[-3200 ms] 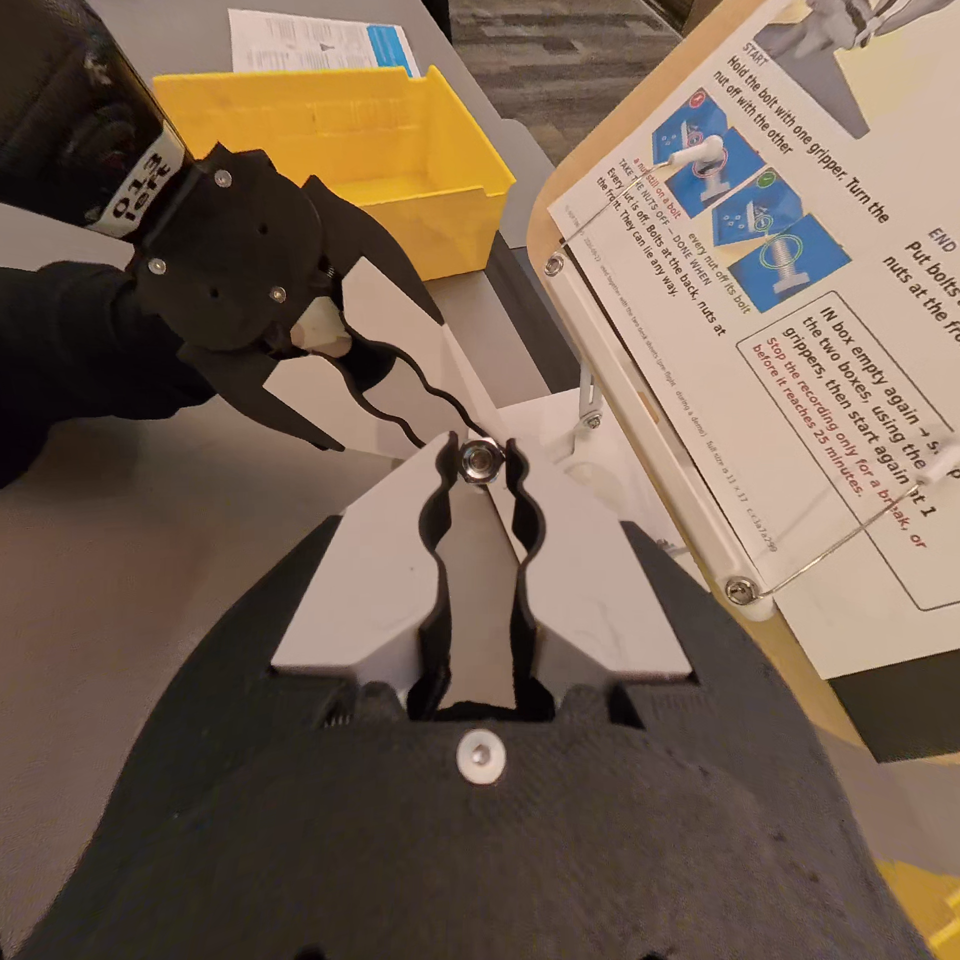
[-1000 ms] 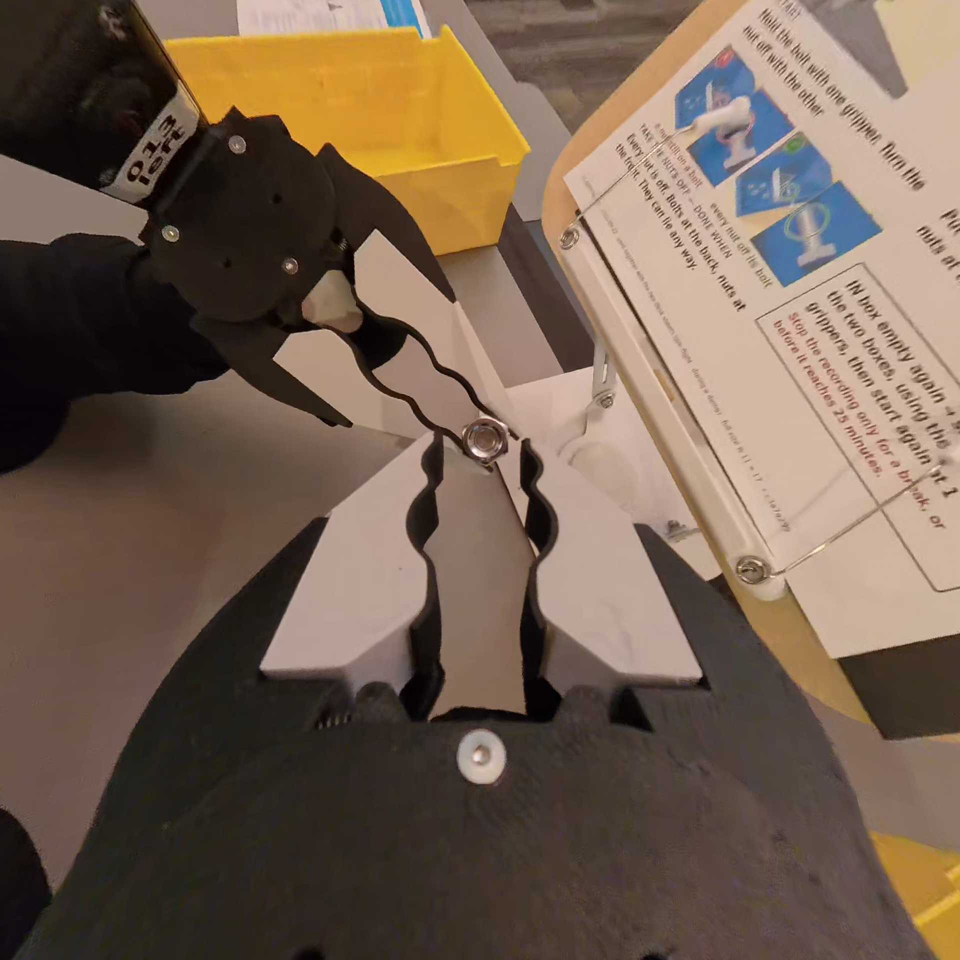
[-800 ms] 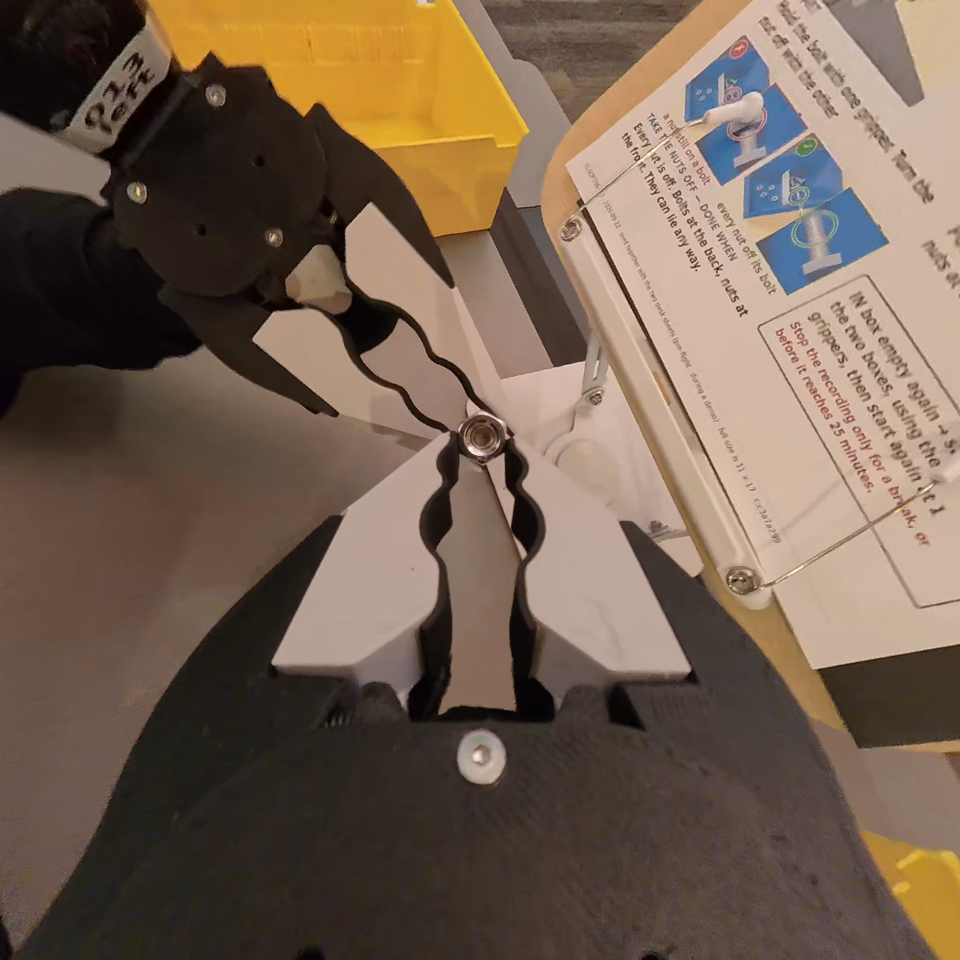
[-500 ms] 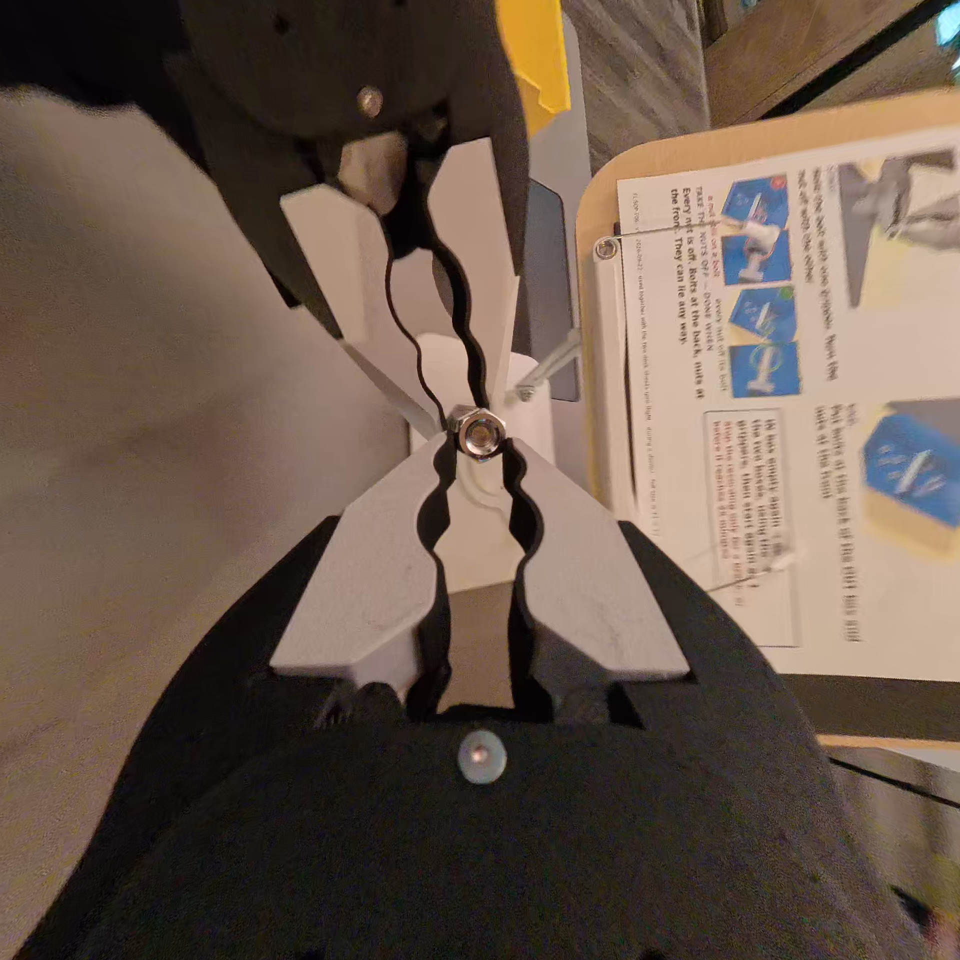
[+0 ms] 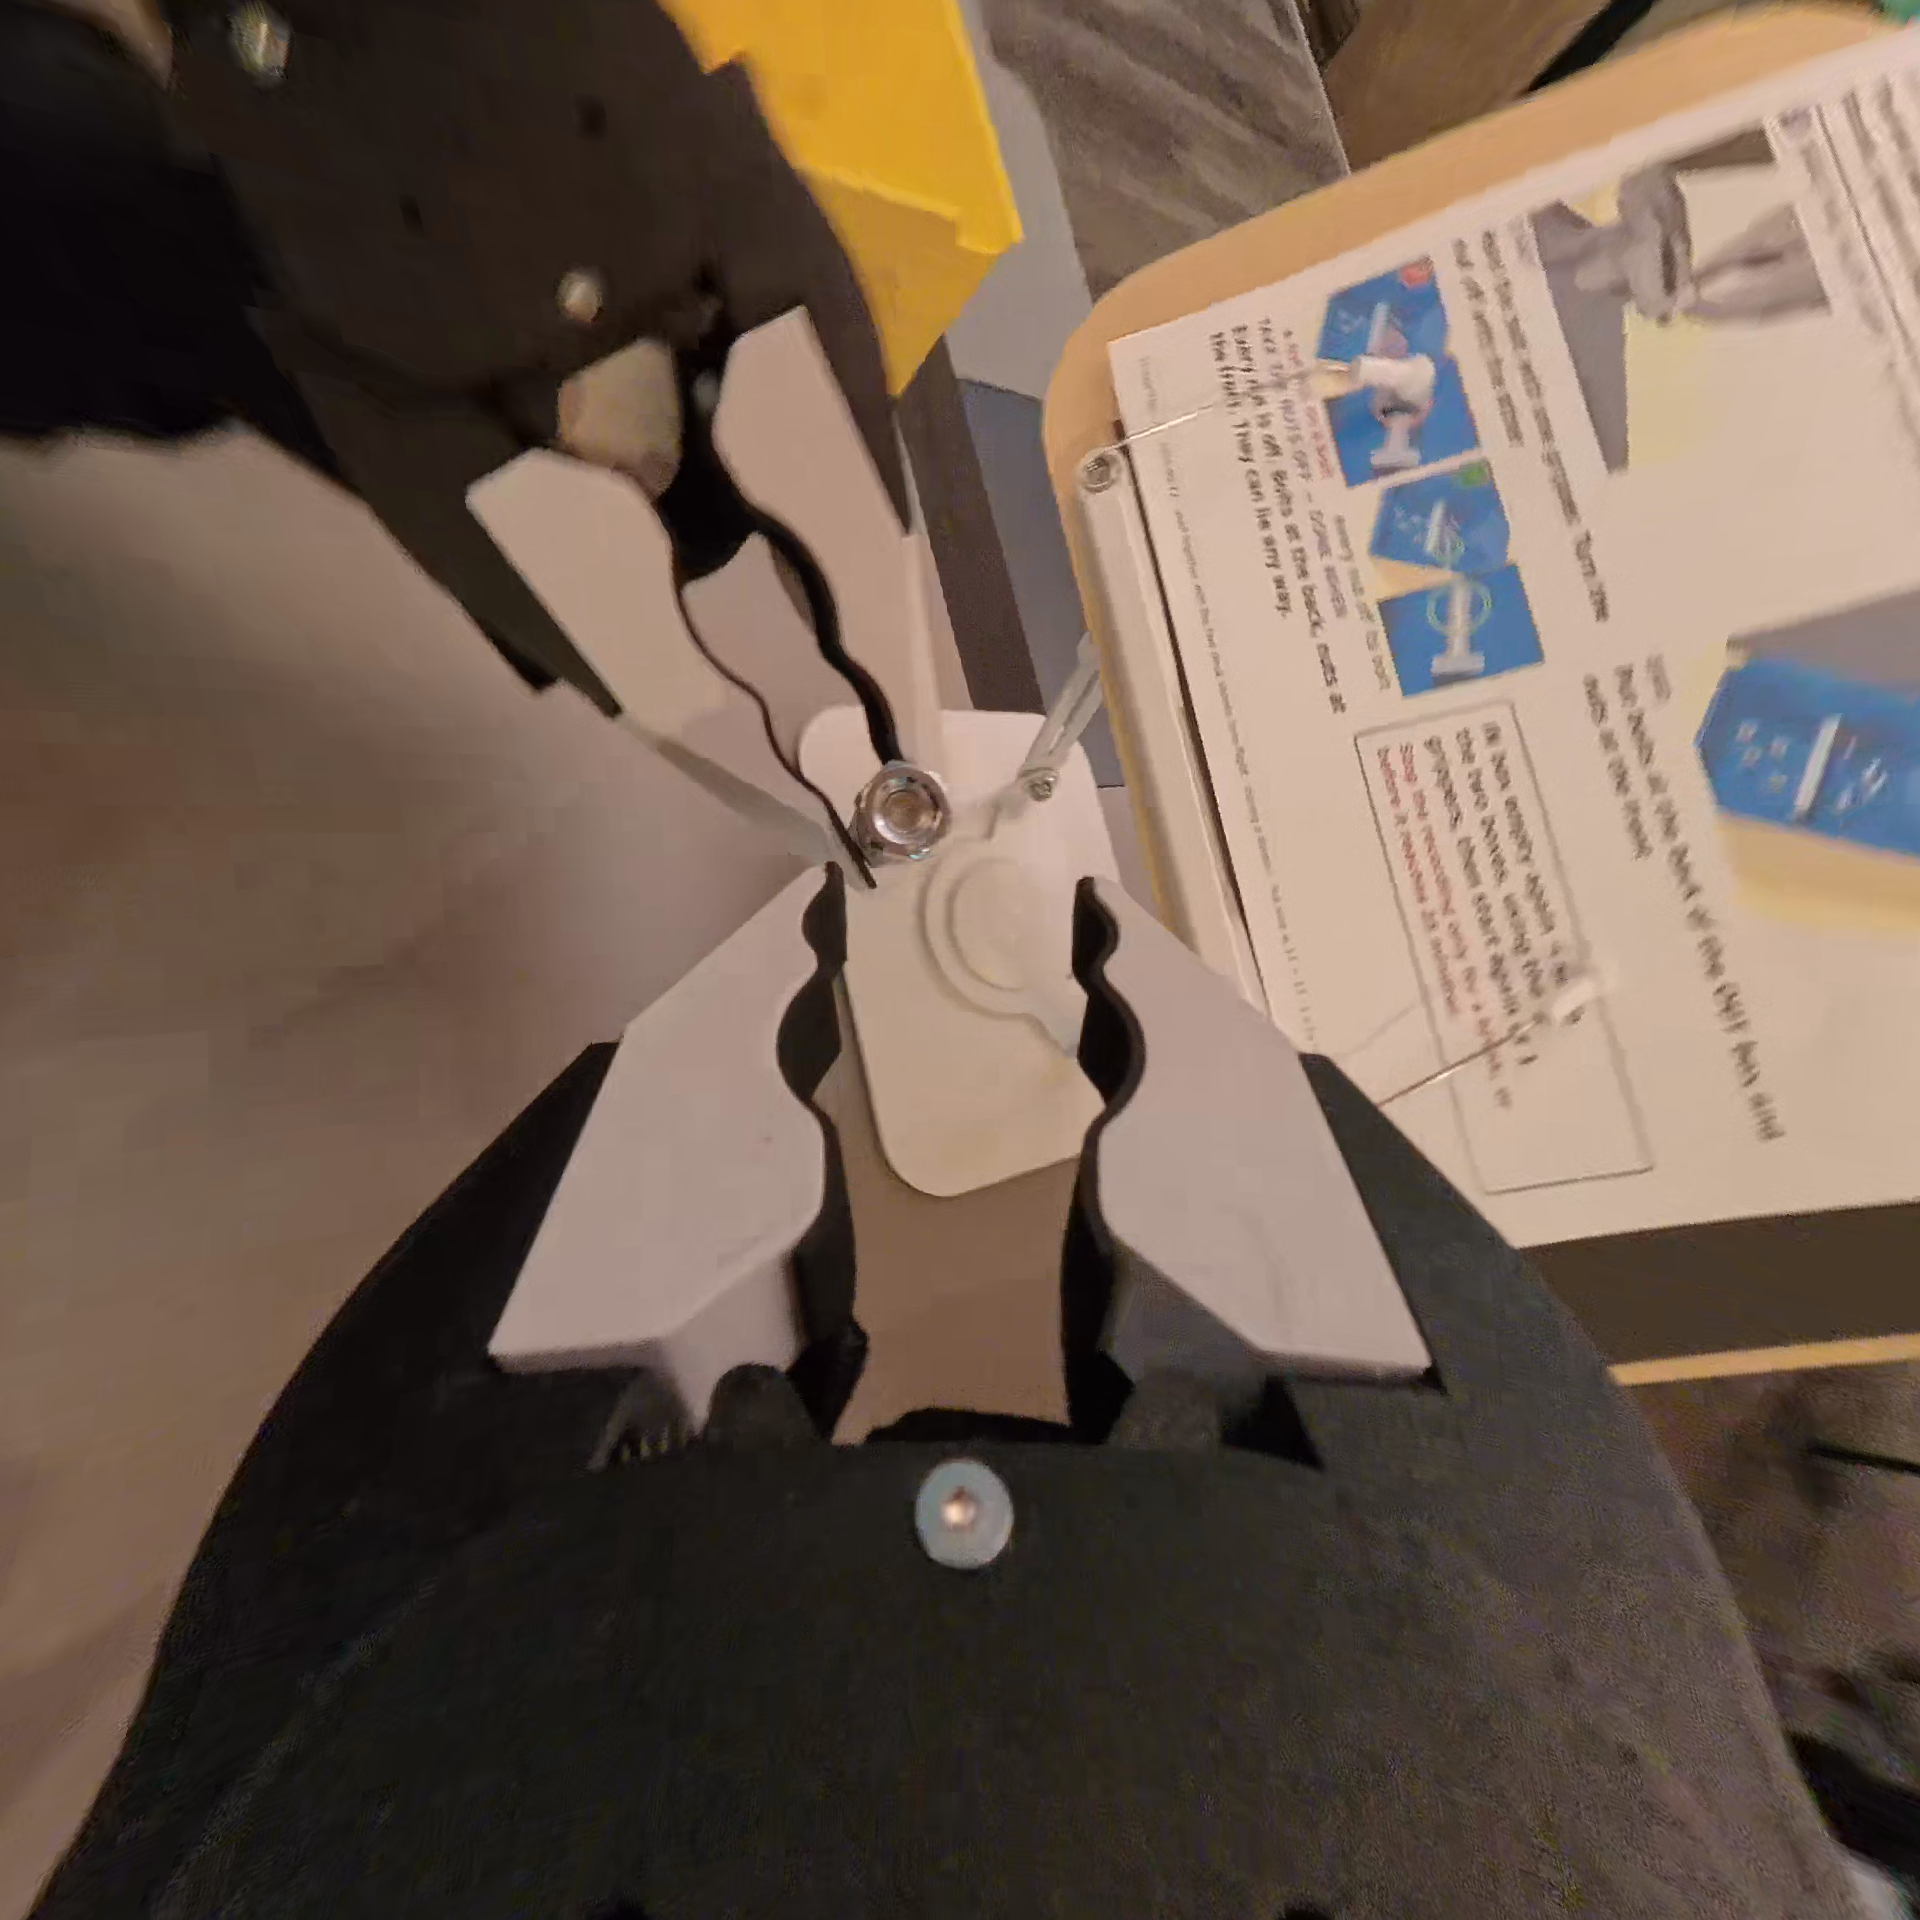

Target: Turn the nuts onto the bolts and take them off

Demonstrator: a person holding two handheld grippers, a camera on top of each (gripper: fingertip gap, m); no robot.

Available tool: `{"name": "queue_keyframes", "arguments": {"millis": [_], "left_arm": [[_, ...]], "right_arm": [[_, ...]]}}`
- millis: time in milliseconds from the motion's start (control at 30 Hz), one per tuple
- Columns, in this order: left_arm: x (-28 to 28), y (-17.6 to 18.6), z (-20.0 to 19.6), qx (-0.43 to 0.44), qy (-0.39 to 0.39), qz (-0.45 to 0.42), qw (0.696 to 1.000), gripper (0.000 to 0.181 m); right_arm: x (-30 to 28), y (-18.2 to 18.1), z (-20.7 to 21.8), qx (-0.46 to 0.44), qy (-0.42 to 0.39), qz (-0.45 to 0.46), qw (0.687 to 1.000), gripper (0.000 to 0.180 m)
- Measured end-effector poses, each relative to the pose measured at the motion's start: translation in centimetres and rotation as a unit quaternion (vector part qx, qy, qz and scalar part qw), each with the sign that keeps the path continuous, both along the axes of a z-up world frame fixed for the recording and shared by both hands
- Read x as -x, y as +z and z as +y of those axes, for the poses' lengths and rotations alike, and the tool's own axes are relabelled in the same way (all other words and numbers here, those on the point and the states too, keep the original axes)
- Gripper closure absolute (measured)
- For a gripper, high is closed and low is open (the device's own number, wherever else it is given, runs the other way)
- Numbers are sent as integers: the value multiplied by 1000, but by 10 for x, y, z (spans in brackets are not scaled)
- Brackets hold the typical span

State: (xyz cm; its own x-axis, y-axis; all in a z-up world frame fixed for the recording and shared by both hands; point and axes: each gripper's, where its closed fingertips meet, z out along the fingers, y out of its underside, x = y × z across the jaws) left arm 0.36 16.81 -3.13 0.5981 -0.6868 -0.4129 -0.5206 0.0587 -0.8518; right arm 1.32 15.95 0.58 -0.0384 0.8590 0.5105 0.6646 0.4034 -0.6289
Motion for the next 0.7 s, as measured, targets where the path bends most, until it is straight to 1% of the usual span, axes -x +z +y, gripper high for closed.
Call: {"name": "queue_keyframes", "arguments": {"millis": [100, 200, 267, 333, 400, 433, 700], "left_arm": [[2, 1, 3, -5, 13, -3, 1000, 165], [2, 0, 4, -8, 21, 3, 1000, 165], [1, 0, 4, -8, 22, 5, 1000, 165], [0, -1, 4, -8, 21, 6, 1000, 165], [1, -1, 4, -9, 22, 8, 1000, 165], [1, -1, 4, -9, 22, 9, 1000, 165], [1, 3, 3, -14, 17, -1, 1000, 165]], "right_arm": [[0, 7, 2, 105, -29, 54, 993, 141], [5, 5, -4, 179, -37, 71, 981, 140], [8, -1, -5, 195, -45, 65, 978, 141], [12, -6, -5, 198, -49, 59, 977, 151], [14, -8, -4, 193, -55, 55, 978, 155], [15, -9, -5, 191, -52, 52, 979, 161], [12, -6, -4, 234, -48, 76, 968, 163]]}}
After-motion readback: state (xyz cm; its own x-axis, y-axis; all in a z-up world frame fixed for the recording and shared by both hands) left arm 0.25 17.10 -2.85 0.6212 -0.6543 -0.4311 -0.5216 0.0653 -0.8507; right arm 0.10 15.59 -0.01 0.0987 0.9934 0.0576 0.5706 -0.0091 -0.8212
